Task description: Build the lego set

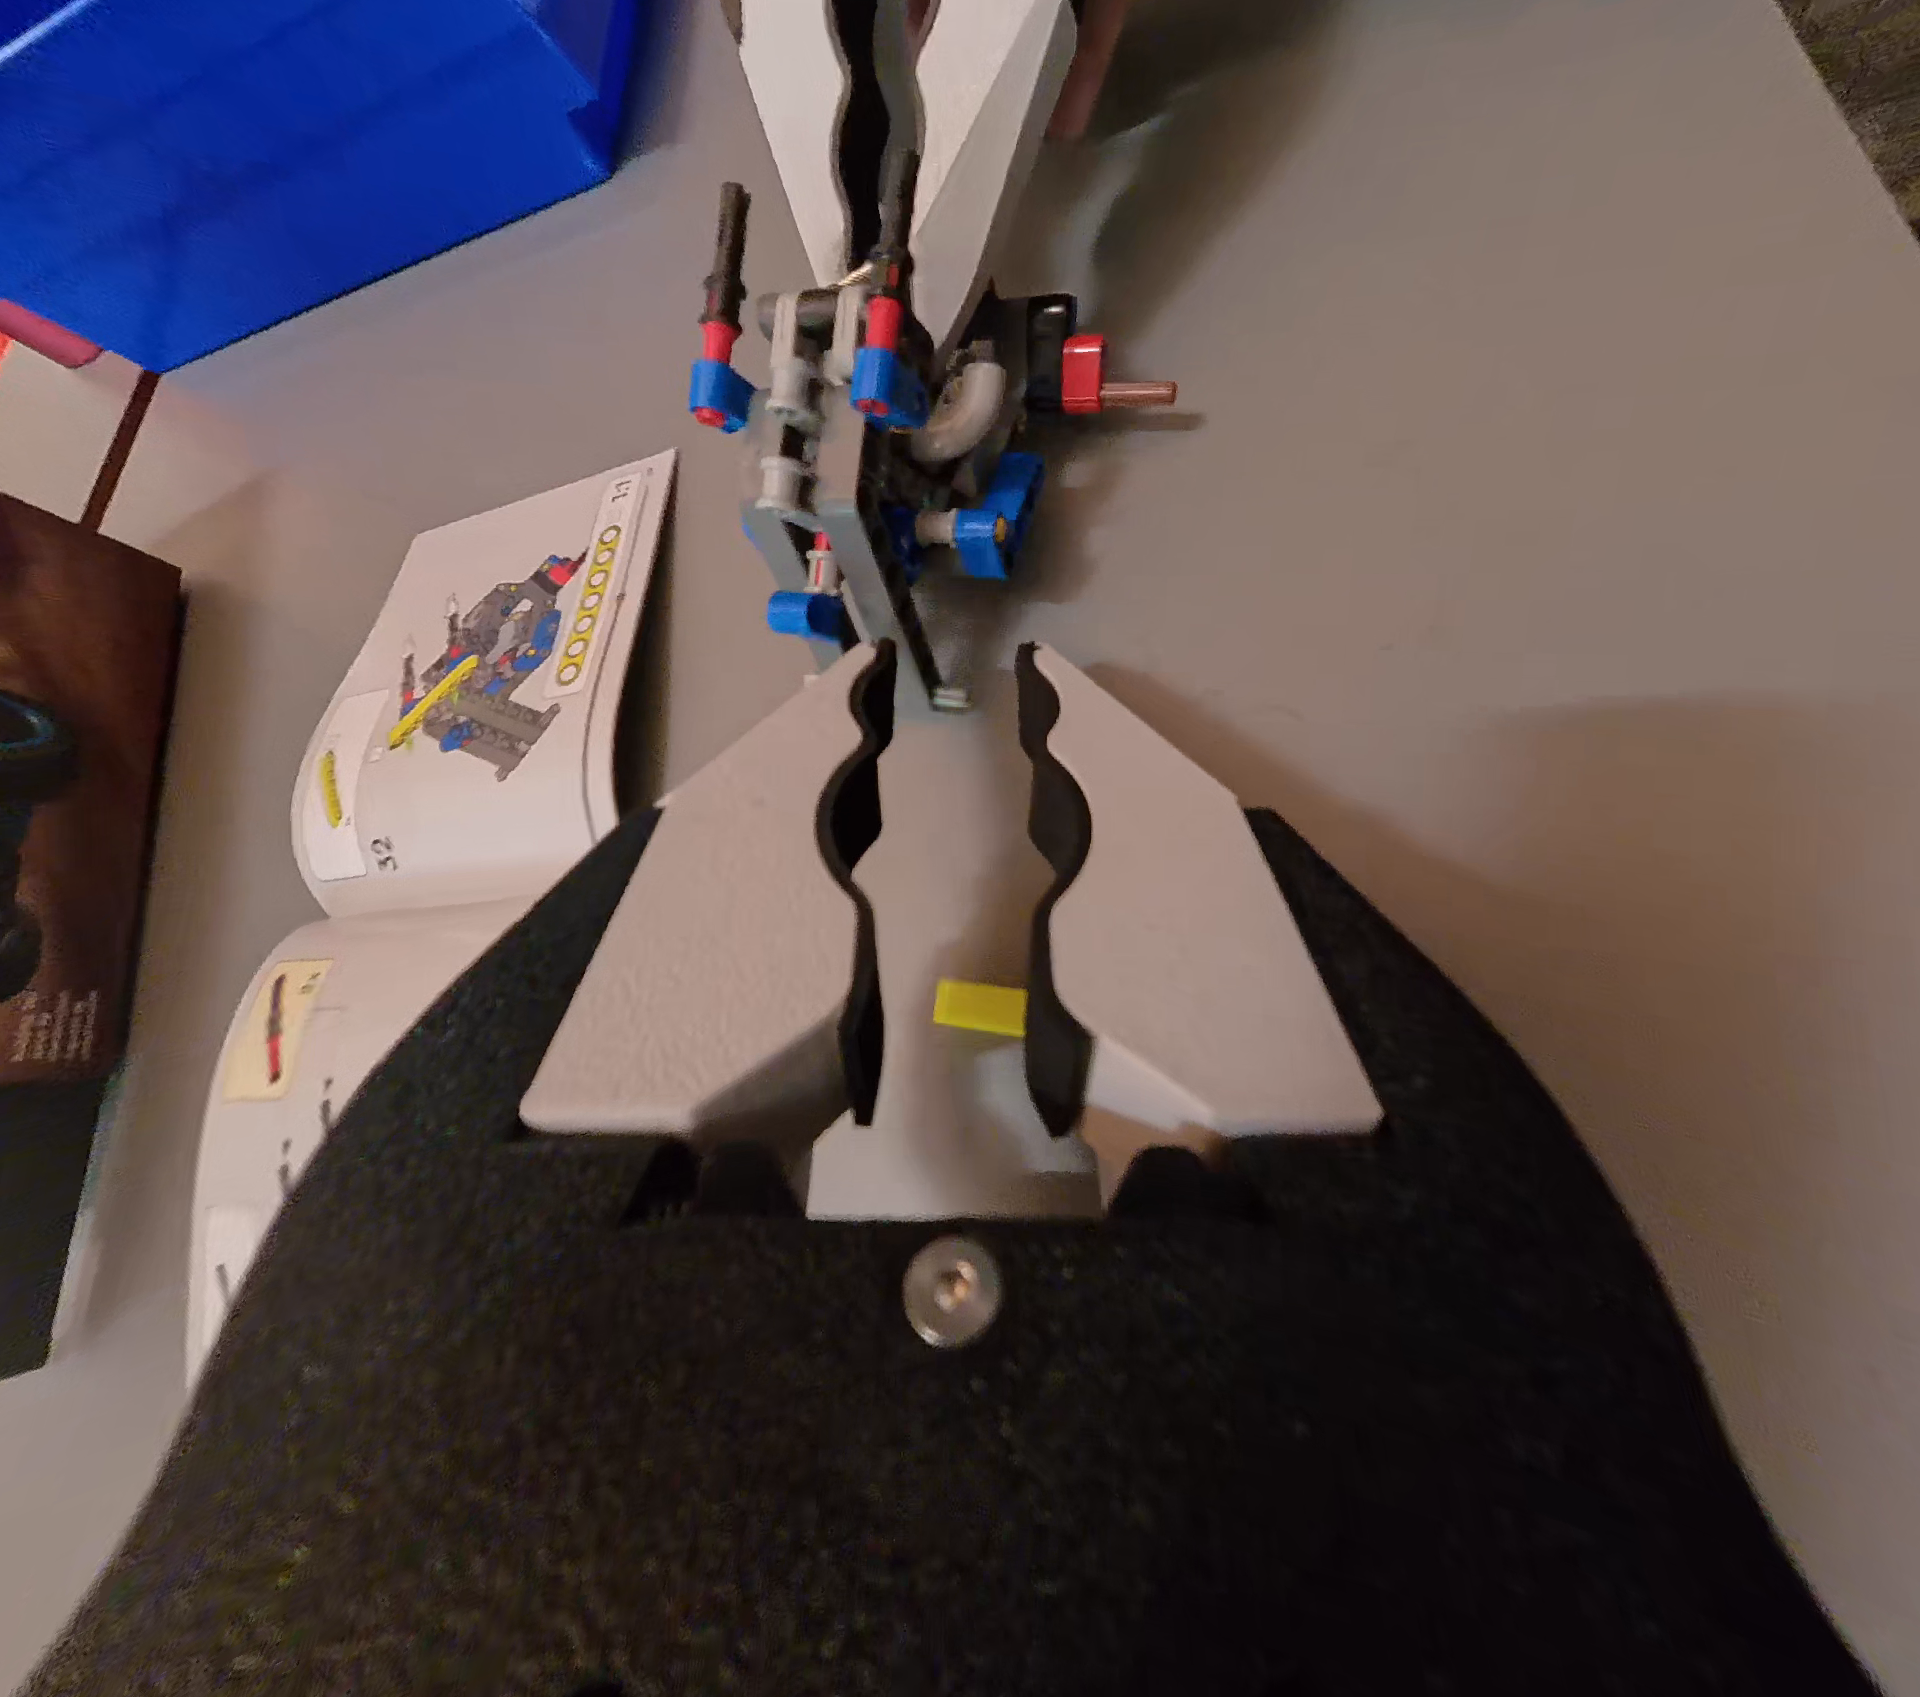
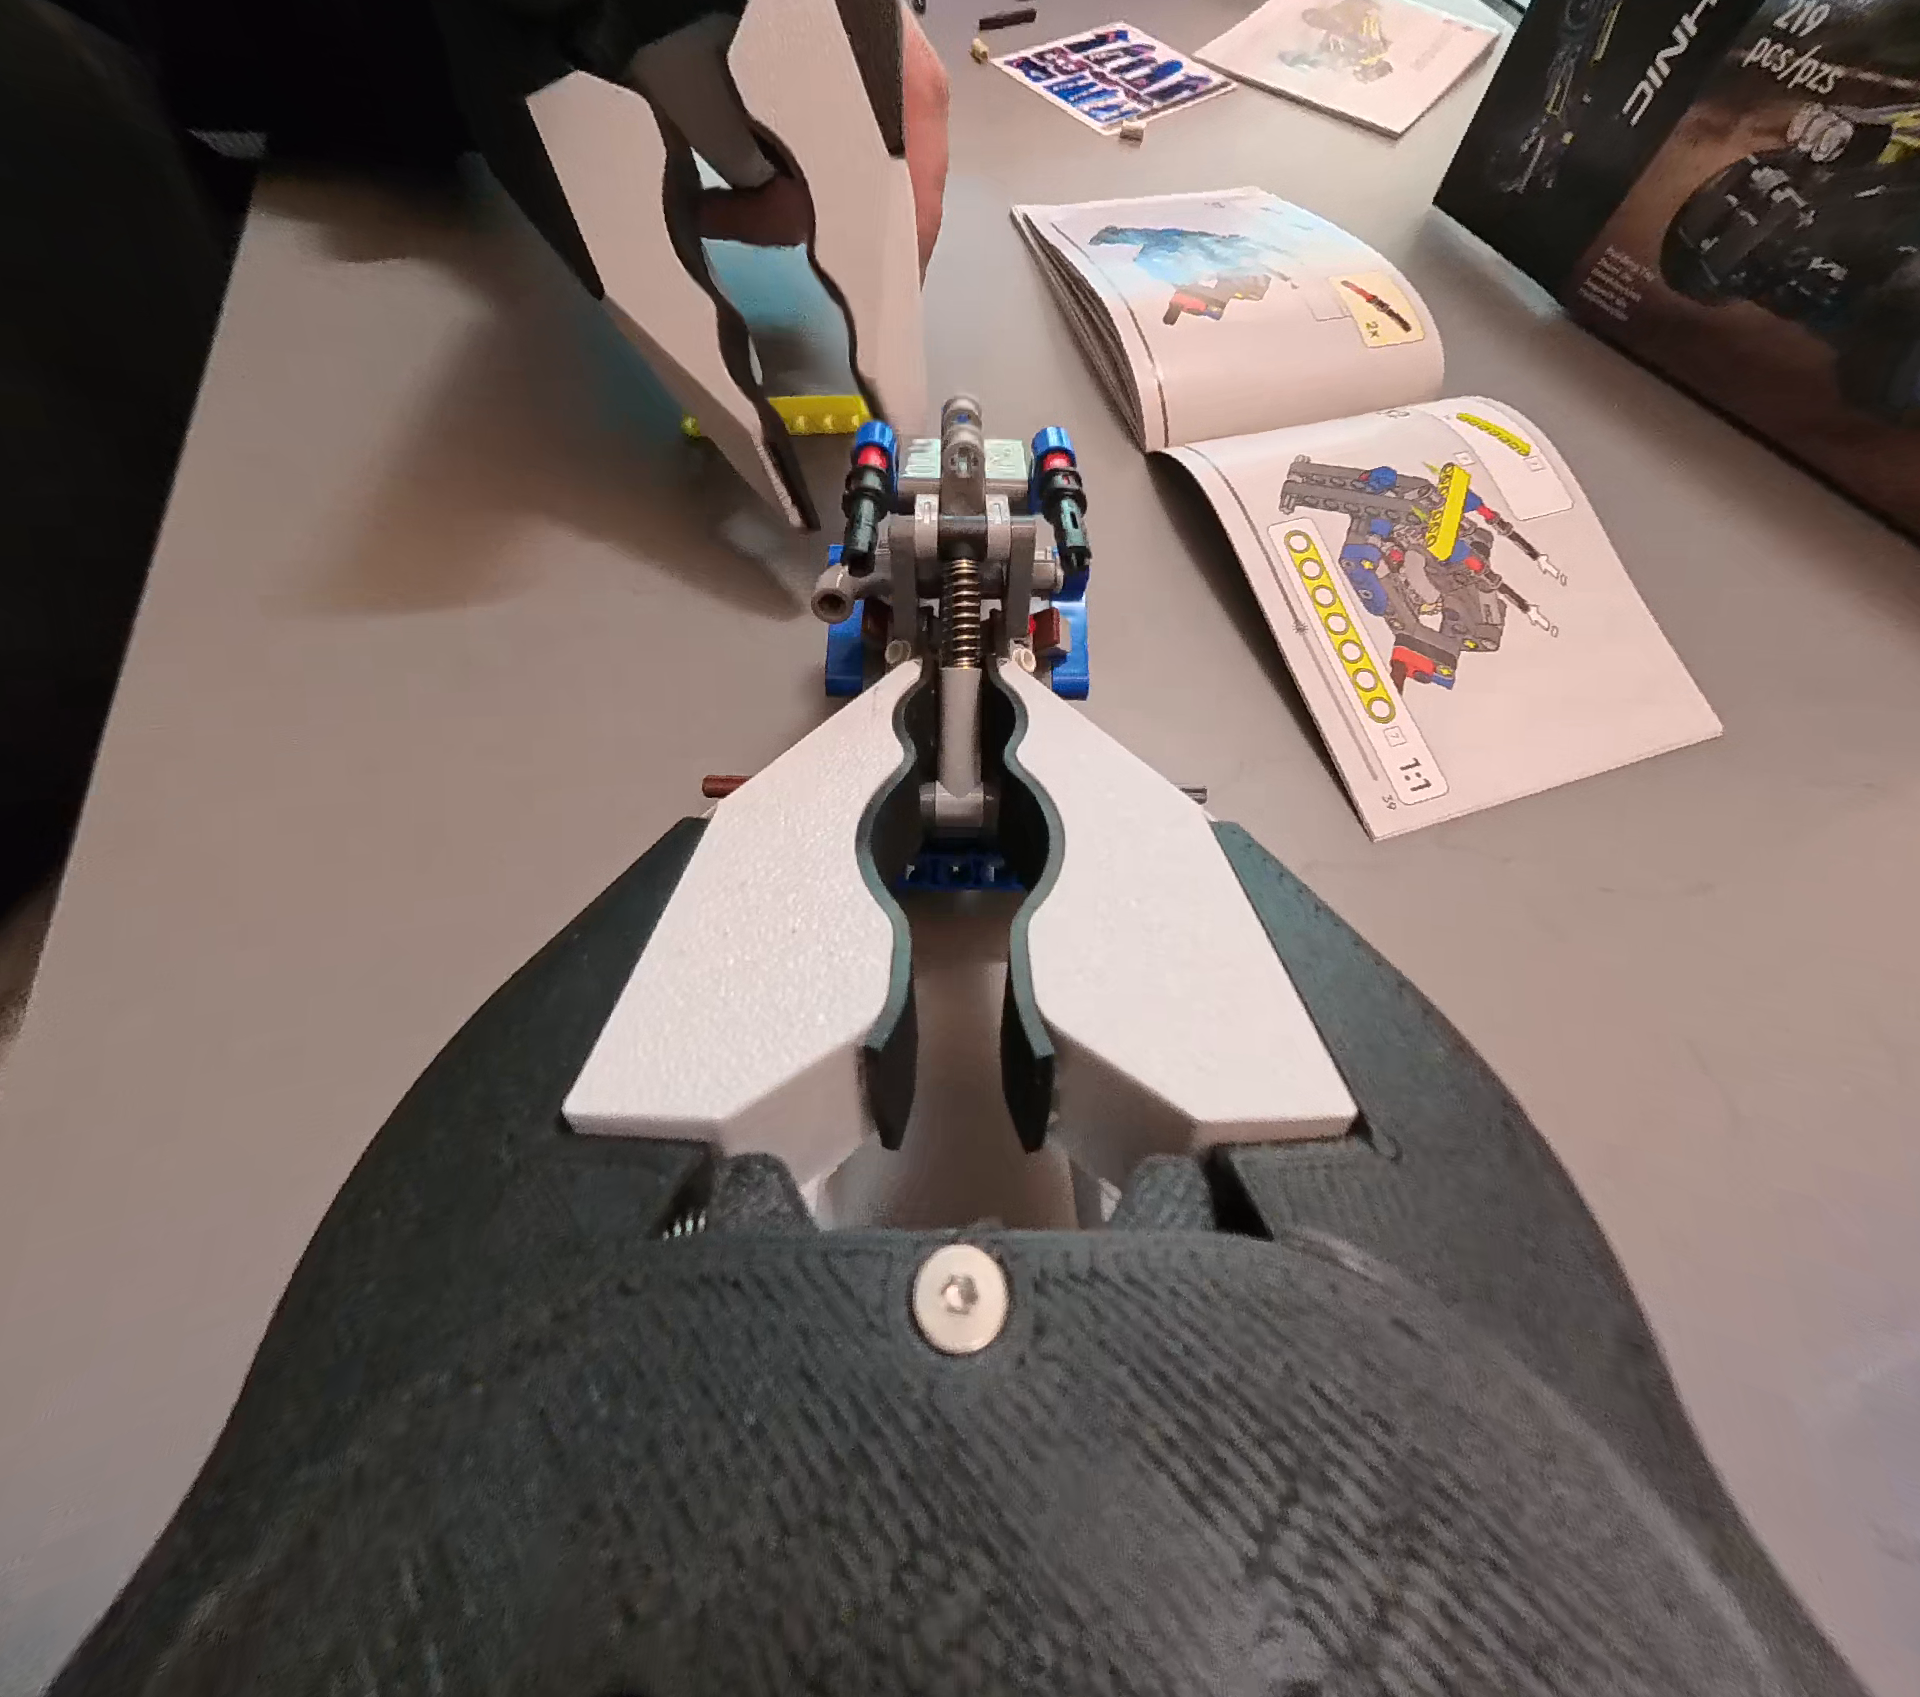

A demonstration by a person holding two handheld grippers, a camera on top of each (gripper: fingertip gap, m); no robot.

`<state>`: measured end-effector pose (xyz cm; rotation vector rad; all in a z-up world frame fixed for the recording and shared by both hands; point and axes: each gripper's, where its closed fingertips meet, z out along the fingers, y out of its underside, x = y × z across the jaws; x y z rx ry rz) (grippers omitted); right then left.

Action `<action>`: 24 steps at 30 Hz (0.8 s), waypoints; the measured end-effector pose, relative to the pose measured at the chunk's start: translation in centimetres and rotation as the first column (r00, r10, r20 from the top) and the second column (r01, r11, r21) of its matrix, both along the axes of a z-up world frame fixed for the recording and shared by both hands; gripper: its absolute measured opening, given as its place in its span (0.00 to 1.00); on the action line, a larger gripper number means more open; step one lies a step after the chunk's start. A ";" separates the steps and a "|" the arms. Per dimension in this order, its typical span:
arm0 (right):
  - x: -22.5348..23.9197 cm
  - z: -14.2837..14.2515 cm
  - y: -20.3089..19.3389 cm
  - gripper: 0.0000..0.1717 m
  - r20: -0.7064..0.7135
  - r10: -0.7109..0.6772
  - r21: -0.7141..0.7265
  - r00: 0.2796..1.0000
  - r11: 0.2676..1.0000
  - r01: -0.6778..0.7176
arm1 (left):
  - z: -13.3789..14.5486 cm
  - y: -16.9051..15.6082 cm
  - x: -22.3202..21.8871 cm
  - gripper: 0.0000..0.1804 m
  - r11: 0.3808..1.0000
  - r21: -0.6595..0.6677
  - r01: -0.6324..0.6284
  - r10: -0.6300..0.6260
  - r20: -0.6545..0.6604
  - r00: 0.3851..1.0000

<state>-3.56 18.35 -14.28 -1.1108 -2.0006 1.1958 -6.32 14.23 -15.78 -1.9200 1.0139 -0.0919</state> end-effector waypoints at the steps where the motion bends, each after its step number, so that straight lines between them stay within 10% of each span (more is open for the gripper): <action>1: 0.1 0.1 0.0 0.03 -0.002 0.006 -0.009 1.000 1.000 -0.006 | 0.4 -0.1 -0.3 0.12 1.000 0.006 -0.007 0.007 0.007 1.000; 17: 0.3 -0.7 -0.6 0.03 0.048 0.052 -0.001 0.997 0.999 -0.052 | -2.5 -5.7 -3.8 0.42 0.950 -0.311 -0.022 0.019 -0.015 1.000; 24: 0.4 -0.9 -0.9 0.03 0.058 0.072 0.010 0.996 0.997 -0.073 | -2.7 -5.4 -2.7 0.30 0.946 -0.320 0.057 -0.023 0.110 0.994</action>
